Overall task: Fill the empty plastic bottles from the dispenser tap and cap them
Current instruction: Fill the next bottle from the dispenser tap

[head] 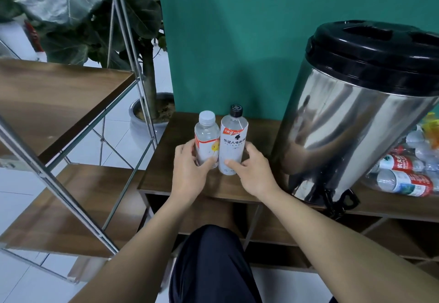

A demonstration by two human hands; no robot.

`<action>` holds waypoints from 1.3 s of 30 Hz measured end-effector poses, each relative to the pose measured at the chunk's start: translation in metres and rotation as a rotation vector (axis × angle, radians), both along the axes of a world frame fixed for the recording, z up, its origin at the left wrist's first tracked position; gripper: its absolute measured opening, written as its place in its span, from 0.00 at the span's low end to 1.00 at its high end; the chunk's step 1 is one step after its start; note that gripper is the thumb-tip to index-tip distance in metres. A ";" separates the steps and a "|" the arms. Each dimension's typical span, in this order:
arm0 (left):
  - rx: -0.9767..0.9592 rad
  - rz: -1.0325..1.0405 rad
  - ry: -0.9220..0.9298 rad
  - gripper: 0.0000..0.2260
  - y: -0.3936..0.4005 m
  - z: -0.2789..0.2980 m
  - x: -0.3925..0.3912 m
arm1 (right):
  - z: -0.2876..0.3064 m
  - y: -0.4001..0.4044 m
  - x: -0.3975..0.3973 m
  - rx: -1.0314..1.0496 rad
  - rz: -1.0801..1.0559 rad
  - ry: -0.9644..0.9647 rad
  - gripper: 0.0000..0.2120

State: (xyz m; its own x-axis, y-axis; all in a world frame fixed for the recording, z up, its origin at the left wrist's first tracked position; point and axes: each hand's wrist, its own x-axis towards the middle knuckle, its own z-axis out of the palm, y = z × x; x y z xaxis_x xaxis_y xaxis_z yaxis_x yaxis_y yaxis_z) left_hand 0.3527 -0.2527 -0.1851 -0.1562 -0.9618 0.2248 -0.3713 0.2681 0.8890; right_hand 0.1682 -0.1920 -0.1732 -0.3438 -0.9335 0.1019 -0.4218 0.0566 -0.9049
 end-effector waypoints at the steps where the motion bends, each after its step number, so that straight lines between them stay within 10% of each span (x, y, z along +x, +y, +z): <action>1: 0.005 0.007 0.005 0.29 -0.006 -0.002 0.001 | -0.002 -0.007 0.002 -0.011 -0.012 -0.018 0.28; 39: 0.066 0.306 -0.015 0.16 -0.216 -0.007 -0.043 | -0.046 -0.269 0.034 -0.074 -0.406 -0.005 0.17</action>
State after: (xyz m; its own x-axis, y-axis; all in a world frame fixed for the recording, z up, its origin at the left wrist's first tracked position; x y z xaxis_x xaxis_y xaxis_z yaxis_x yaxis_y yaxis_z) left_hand 0.3102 -0.4692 -0.1916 0.1405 -0.9771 0.1598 -0.4387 0.0833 0.8948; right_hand 0.2026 -0.4610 -0.2196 -0.6831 -0.7123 0.1608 -0.3743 0.1524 -0.9147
